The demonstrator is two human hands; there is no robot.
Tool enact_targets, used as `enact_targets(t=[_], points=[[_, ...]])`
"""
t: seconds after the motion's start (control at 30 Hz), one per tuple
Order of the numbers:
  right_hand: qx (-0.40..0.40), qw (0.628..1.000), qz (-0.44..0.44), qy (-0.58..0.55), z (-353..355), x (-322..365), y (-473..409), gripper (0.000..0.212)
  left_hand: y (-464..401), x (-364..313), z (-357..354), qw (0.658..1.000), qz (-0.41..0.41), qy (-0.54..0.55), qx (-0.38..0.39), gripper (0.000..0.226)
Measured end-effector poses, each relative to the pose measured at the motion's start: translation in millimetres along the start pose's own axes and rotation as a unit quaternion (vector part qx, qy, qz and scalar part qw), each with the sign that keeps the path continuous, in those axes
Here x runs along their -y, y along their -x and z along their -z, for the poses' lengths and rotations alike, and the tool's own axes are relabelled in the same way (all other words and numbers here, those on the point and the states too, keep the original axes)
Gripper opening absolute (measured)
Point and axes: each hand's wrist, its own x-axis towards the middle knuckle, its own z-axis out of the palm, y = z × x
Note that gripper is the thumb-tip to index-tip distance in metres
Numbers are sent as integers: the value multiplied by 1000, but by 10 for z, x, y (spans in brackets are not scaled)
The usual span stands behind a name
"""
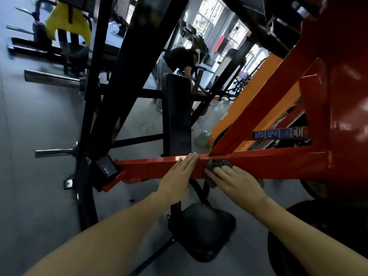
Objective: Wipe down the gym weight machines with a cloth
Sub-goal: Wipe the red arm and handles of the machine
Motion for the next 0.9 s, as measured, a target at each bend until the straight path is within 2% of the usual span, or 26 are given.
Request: enact_targets(t=[0.23, 0.4, 0.67, 0.8, 0.9], points=[[-34, 996, -74, 38, 318, -474, 833, 85, -5, -150, 136, 998, 57, 26, -9, 95], [-35, 993, -109, -8, 142, -183, 486, 91, -55, -158, 222, 999, 41, 16, 15, 91], [-40, 998, -54, -3, -186, 120, -52, 84, -181, -66, 439, 992, 44, 90, 82, 78], [-15, 999, -36, 29, -65, -23, -41, 88, -364, -116, 619, 999, 1, 24, 32, 83], [-37, 995, -82, 45, 149, -190, -73, 79, -545, -160, 753, 999, -41, -19, -26, 88]])
